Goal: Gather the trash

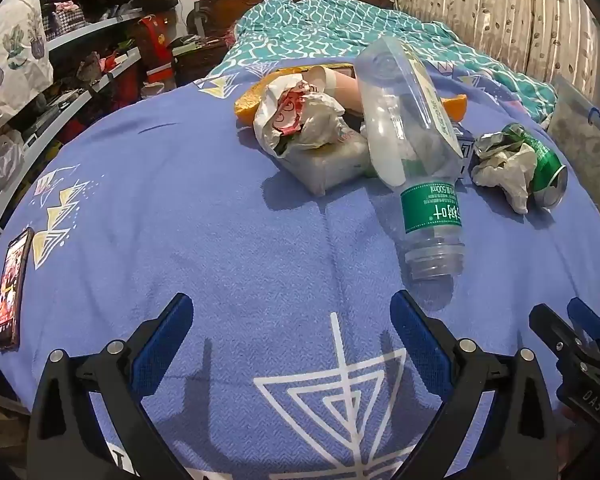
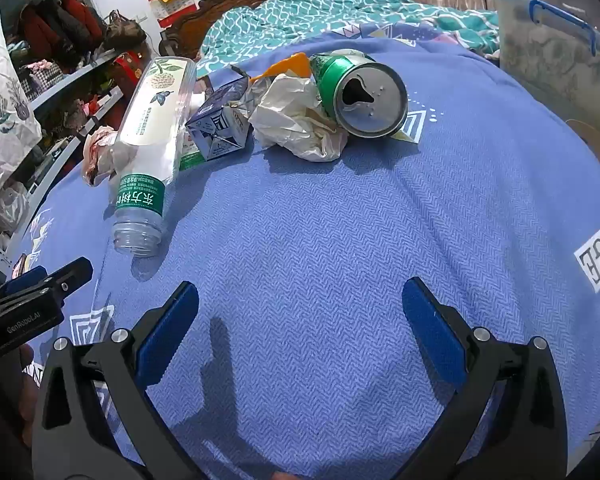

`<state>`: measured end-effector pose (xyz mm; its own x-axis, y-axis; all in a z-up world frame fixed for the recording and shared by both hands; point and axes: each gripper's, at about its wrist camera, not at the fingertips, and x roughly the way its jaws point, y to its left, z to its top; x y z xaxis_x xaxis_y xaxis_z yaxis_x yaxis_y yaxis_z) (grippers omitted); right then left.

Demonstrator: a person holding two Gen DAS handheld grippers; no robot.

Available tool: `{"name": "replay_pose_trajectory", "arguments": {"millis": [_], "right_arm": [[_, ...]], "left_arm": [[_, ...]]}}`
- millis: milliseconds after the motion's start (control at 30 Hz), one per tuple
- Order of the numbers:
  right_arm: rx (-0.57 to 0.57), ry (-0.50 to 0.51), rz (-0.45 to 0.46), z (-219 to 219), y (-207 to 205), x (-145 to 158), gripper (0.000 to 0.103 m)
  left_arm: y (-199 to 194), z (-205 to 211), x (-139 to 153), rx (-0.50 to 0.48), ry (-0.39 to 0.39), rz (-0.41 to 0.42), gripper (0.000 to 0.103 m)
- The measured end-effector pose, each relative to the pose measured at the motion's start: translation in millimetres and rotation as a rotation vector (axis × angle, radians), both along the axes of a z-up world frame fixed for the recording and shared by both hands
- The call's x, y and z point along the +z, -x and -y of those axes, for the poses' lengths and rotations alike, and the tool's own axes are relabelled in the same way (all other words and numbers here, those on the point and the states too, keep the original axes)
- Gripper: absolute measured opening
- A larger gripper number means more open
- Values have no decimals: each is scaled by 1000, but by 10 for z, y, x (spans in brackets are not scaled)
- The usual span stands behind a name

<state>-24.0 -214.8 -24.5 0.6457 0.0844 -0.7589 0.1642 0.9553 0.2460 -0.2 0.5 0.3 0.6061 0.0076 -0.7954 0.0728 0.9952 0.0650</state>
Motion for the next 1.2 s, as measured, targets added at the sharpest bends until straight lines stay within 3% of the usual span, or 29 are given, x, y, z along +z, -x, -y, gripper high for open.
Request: {"name": "replay_pose_trajectory", "arguments": {"millis": [300, 933, 1200], "right_arm": [[0, -8, 0, 3, -2, -6, 100], [-1, -3, 0, -16, -9, 4, 100], [-3, -15, 8, -28, -5, 2, 100]], "left_arm": [[87, 81, 102, -4, -26, 47, 94], [26, -22, 10, 2, -15, 26, 94], [-39, -114, -117, 22, 20, -32, 94]]}}
